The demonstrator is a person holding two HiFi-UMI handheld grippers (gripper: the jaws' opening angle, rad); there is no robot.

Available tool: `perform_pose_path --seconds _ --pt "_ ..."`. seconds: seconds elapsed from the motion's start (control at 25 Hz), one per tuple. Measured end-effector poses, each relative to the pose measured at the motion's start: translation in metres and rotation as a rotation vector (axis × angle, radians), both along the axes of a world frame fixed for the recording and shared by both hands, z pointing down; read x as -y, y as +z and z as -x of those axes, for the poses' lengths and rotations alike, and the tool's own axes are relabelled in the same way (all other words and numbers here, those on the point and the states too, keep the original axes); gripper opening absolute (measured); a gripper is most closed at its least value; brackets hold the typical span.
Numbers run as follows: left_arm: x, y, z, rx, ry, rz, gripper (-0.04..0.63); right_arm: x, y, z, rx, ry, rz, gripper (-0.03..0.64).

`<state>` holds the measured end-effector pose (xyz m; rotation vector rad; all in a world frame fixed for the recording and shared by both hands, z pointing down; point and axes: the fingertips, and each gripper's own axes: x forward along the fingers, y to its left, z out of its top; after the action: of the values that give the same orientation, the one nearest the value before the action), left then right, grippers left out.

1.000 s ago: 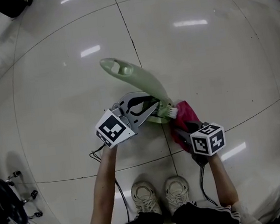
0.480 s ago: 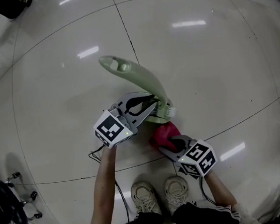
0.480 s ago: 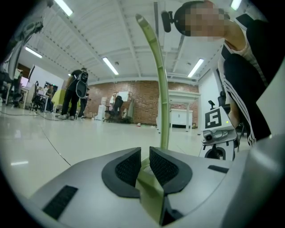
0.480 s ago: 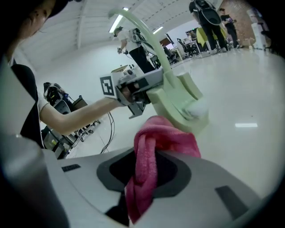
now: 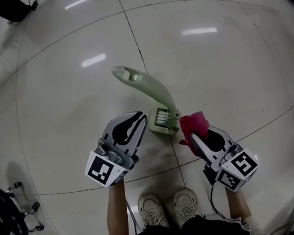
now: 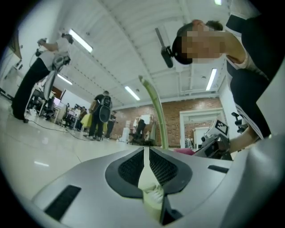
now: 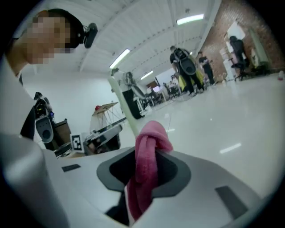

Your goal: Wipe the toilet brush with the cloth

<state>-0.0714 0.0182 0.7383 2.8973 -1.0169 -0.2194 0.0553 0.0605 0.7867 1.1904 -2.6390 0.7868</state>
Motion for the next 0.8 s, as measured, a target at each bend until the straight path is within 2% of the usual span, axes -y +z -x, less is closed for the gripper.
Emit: perform_pose_path --seconds 0.08,0.12,0.2,0.44,0.8 --pt "-0.01 -0.018 0.008 -0.059 -0.029 -0.01 0.035 0.013 -0.022 -0.014 -0.002 0.092 -0.09 0.096" --pt "-0.013 -0.02 0.011 -0.076 -0.042 -0.004 0.002 0.017 -0.028 -0.018 -0.014 0.121 -0.122 0.097" --pt "-0.018 -0.016 0.013 -0.079 -0.06 0.019 0.002 0.02 -0.031 -0.021 -0.04 0.151 -0.156 0.096" --pt "-0.024 -0.008 0.004 -0.023 -0.048 0.045 0.002 0.018 -0.03 -0.013 -0.057 0.15 -0.157 0.096" --pt "-0.02 -0.011 0.006 -0.022 -0.042 0.034 0.002 0.021 -0.026 -0.018 -0.052 0.164 -0.152 0.096"
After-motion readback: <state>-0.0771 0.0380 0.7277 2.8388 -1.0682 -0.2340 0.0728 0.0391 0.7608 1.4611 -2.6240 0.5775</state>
